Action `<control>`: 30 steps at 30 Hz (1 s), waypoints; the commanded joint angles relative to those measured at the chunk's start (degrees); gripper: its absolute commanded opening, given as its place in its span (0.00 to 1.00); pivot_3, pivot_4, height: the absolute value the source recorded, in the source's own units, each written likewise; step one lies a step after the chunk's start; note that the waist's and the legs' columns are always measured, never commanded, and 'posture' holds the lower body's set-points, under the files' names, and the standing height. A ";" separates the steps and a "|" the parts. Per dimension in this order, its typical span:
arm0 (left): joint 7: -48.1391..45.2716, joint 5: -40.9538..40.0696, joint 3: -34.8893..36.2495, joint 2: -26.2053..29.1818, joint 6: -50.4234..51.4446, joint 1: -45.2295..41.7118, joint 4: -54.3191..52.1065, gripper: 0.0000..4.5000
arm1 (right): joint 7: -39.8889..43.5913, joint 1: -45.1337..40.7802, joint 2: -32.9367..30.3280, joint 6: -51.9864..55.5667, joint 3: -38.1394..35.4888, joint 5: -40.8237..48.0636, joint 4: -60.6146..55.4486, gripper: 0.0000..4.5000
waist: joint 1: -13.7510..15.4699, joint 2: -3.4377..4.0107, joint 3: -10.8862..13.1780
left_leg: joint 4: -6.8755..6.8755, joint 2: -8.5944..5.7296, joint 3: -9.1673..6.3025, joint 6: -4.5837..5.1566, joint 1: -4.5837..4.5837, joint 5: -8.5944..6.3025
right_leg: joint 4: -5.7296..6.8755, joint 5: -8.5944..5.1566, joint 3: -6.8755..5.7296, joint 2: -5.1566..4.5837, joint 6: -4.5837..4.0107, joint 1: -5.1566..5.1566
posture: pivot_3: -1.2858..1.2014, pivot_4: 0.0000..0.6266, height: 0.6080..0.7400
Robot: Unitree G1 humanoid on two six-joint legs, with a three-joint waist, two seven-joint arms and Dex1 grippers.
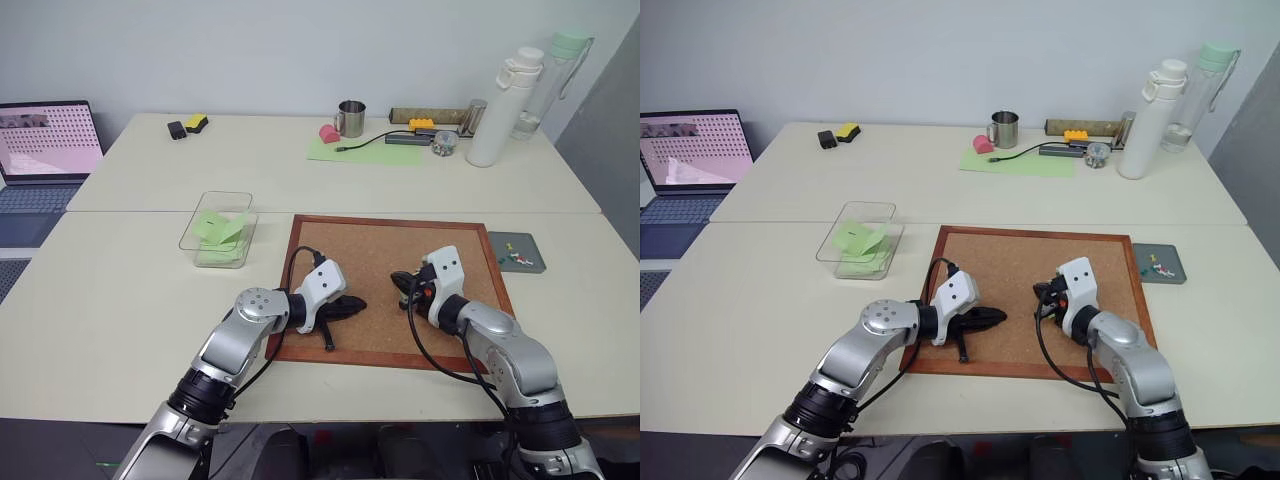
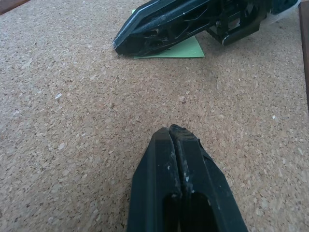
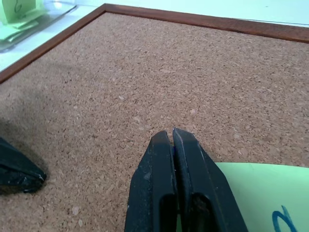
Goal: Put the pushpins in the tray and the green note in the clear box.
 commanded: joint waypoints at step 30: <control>9.76 -27.89 16.21 -12.55 24.56 -3.20 -5.21 0.98 | -1.19 -3.63 -0.34 -0.84 -0.51 0.87 -13.13 0.00 | 0.51 -0.01 0.02 | 0.21 -0.04 -0.31 -0.02 -0.70 0.02 | 0.04 0.01 -0.18 -0.04 0.00 -0.48 | 0.52 0.24 1.00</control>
